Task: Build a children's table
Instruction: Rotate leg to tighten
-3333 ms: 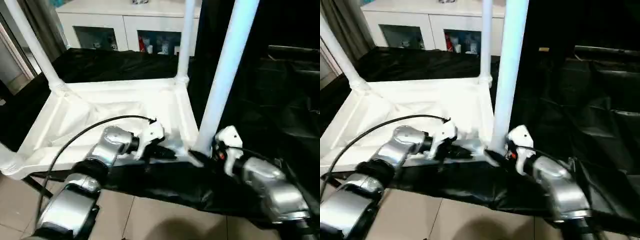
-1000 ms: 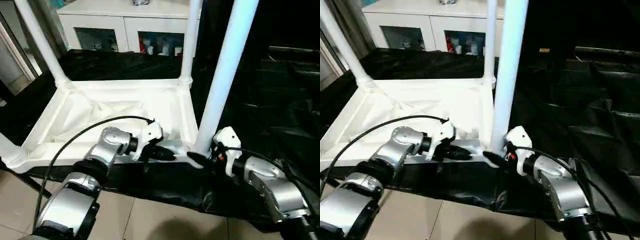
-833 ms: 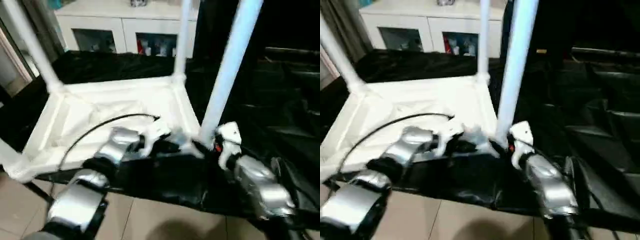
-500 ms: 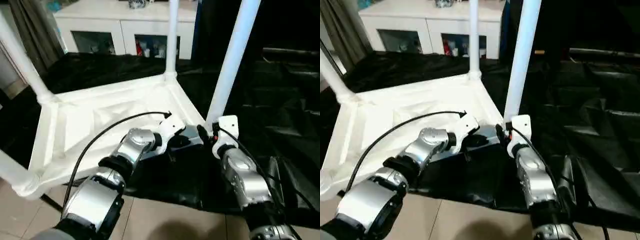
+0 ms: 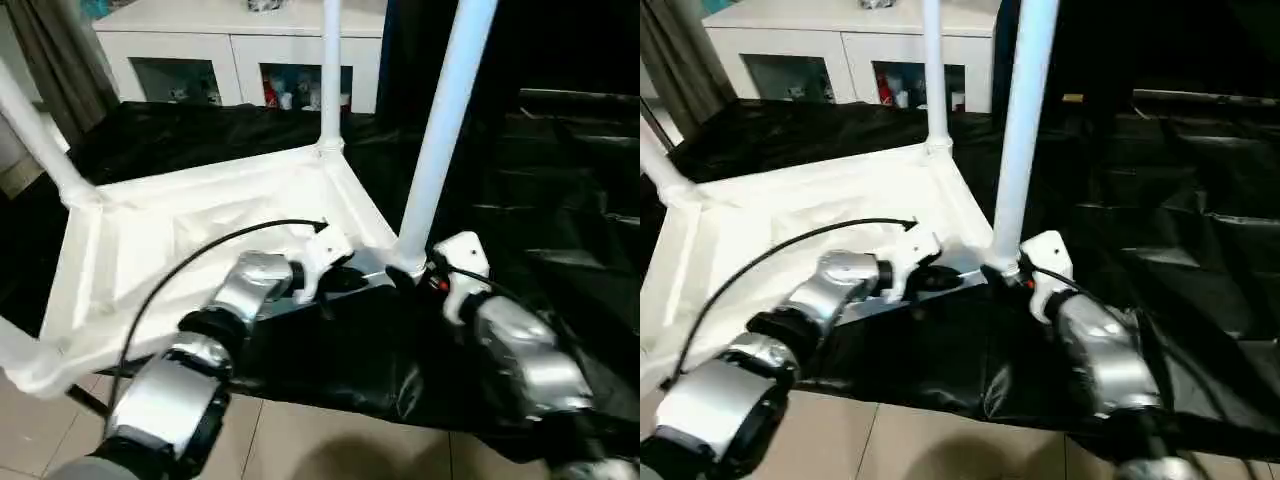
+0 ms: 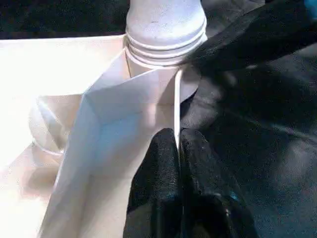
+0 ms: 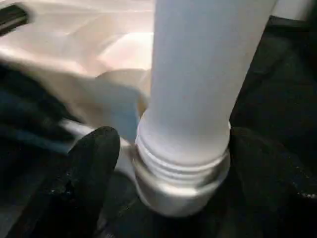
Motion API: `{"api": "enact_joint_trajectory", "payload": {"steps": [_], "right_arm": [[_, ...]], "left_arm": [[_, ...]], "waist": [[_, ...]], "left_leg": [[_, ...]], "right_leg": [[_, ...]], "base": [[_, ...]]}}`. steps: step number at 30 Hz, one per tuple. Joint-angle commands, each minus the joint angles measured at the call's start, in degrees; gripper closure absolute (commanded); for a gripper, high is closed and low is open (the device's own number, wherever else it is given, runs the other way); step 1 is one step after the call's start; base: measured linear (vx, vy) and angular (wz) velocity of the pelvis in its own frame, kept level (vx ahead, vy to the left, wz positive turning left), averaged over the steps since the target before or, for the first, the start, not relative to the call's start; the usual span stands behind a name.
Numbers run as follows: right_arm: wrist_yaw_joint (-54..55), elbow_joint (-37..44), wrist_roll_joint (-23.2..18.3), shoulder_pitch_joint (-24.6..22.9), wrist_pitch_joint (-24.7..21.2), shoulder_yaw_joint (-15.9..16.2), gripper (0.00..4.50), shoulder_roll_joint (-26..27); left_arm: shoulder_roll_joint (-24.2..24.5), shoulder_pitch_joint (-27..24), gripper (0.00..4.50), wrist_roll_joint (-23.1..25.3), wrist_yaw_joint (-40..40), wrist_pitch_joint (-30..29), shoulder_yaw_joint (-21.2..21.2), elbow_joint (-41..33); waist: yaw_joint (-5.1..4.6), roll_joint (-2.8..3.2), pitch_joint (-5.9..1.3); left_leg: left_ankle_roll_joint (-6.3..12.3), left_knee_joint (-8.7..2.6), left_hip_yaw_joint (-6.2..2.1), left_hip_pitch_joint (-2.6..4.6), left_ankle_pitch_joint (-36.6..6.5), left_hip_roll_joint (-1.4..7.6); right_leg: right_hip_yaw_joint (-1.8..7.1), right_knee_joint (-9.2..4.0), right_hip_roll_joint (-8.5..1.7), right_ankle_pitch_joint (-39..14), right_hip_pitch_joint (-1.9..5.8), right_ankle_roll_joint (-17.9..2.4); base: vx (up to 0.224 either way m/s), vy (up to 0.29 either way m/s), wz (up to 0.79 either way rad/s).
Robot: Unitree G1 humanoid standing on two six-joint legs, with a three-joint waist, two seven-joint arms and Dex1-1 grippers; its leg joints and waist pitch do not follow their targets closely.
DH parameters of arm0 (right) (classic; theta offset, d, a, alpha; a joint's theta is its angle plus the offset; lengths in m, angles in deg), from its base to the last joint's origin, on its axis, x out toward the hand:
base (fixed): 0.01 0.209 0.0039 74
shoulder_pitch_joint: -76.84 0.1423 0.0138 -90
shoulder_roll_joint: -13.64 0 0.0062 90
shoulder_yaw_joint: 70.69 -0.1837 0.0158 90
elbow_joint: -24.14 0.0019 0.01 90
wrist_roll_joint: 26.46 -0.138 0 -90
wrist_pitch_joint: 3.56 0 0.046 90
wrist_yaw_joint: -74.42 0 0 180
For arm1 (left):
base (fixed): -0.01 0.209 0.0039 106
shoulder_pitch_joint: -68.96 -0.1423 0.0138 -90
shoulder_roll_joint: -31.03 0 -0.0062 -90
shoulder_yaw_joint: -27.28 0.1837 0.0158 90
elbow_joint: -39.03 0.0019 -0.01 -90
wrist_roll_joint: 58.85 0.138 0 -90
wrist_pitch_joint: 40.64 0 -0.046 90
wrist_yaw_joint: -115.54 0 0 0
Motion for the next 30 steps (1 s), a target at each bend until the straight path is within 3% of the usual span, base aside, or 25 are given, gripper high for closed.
{"api": "enact_joint_trajectory", "payload": {"steps": [1,8,20,21,24,25,30], "right_arm": [[-7.43,3.72,-2.06,-1.0,-1.38,3.9,0.74,-0.92],[-13.27,7.1,-4.52,-2.48,-4.6,3.97,0.74,-4.16],[-15.66,7.28,-2.49,-2.25,-4.36,6.54,0.74,-4.98],[-15.69,6.82,-2.23,-2.04,-4.15,6.82,0.98,-5.16],[-15.45,5.89,-2.43,-1.58,-3.88,6.53,0.98,-4.9],[-15.32,5.71,-2.59,-1.45,-3.87,6.37,1.3,-4.74],[-15.28,5.12,-2.33,-1.06,-3.47,6.39,1.6,-4.54]], "left_arm": [[0.53,-1.6,4.5,-1.8,-5.26,1.21,-0.19,-1.11],[4.28,-3.95,4.5,-3.67,-17.11,0.73,0.27,-4.02],[5.57,-5.49,4.5,-4.68,-22.72,-1.63,0.79,-7.55],[5.6,-5.58,4.5,-4.58,-23.04,-1.84,0.74,-7.93],[5.6,-5.52,4.5,-4.39,-22.57,-1.7,0.68,-8.02],[5.6,-5.52,4.5,-4.41,-22.48,-1.71,0.65,-8.05],[5.84,-5.85,4.5,-4.41,-22.41,-2.16,0.79,-8.72]], "waist": [[0.54,-1.47,-2.89],[1.0,-1.29,-2.71],[2.53,-1.37,-2.84],[2.58,-1.37,-2.84],[2.62,-1.58,-2.79],[2.62,-1.58,-2.82],[2.61,-1.55,-2.77]], "left_leg": [[7.72,-3.1,-0.48,-0.37,-10.68,1.72],[6.38,-3.38,-0.35,-0.11,-12.55,2.04],[5.36,-3.32,-0.08,0.17,-10.66,2.23],[5.32,-3.32,-0.09,0.12,-10.4,2.21],[5.23,-3.33,-0.09,0.12,-10.42,2.17],[5.23,-3.29,-0.09,0.06,-10.31,2.13],[5.1,-3.31,-0.08,0.06,-10.45,2.09]], "right_leg": [[1.87,-3.86,-2.98,-13.77,3.29,-13.05],[1.93,-3.92,-3.0,-16.24,3.01,-13.2],[2.16,-3.28,-3.13,-12.89,2.87,-13.75],[2.14,-3.27,-3.14,-12.86,2.93,-13.64],[2.13,-3.35,-3.15,-13.92,2.89,-13.16],[2.14,-3.34,-3.15,-13.84,2.93,-13.1],[2.12,-3.43,-3.12,-14.56,2.91,-12.78]], "base": [[0.0,0.0,0.0],[0.0,0.0,0.0],[0.0,0.0,0.0],[0.0,0.0,0.0],[0.0,0.0,0.0],[0.0,0.0,0.0],[0.0,0.0,0.0]]}}
